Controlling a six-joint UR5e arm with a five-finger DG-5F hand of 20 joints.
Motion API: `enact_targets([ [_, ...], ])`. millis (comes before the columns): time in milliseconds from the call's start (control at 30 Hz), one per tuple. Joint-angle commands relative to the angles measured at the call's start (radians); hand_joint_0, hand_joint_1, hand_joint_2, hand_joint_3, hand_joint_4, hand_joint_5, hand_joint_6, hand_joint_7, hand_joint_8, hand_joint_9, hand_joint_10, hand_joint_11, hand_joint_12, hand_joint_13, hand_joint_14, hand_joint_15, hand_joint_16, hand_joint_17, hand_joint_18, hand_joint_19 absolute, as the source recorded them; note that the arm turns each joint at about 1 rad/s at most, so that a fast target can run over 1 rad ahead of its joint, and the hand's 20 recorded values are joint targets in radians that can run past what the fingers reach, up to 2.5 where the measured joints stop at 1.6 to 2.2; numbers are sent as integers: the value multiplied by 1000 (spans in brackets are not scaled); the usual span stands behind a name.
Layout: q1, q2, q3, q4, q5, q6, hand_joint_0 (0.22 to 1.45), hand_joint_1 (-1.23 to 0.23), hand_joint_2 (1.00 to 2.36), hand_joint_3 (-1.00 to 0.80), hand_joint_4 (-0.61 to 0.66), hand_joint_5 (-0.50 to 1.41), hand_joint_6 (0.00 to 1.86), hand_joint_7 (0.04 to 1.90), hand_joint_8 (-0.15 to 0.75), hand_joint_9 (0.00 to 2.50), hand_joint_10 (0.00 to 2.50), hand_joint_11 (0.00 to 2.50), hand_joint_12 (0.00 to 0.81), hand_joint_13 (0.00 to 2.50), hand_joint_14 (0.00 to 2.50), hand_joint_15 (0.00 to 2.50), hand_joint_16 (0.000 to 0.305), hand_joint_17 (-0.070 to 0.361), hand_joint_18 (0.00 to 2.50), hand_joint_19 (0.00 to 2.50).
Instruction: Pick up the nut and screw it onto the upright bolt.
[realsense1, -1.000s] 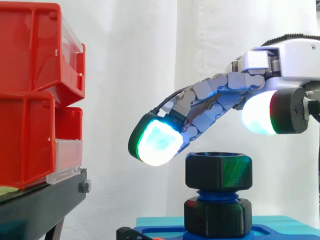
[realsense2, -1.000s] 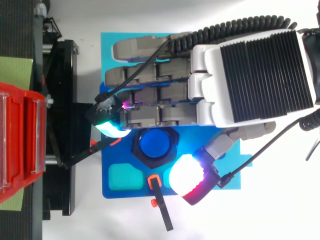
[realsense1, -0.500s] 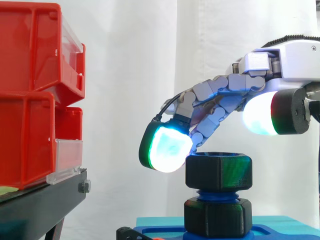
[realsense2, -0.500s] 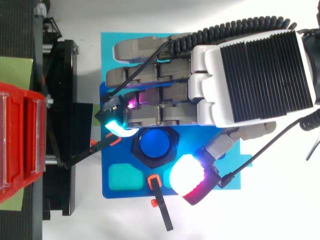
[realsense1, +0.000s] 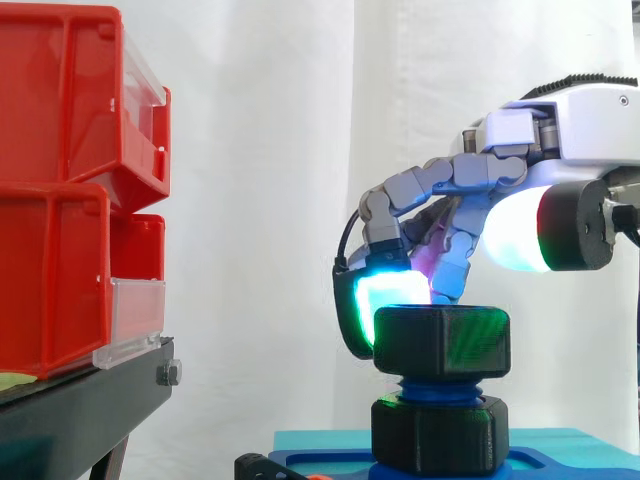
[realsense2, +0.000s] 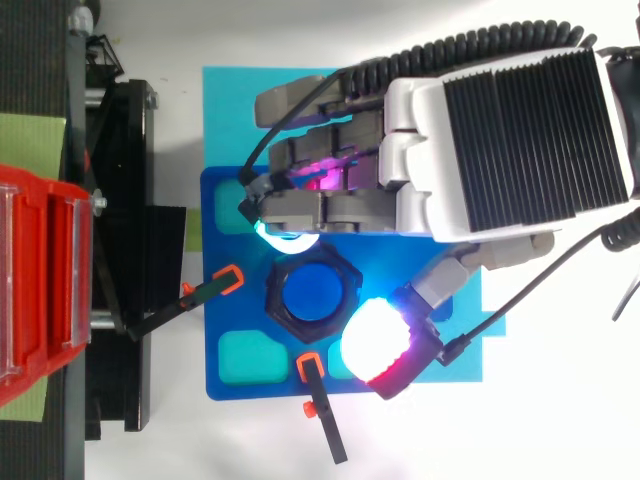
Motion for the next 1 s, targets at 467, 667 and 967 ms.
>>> enact_targets([
  [467,-9,0,0,6,-7,0,528,-282,1000,-500,39,94,544,1369,201,1397,0,0,99,1099,0,0,17,38,863,300],
  [667,-15,0,3,6,-13,-2,529,-285,1000,-500,47,91,577,1294,201,1495,0,0,90,1173,0,5,16,36,949,362],
  [967,-55,2,57,-17,-53,-6,528,-291,1000,-500,68,96,562,1332,183,1625,2,42,88,1204,1,24,17,38,974,376],
])
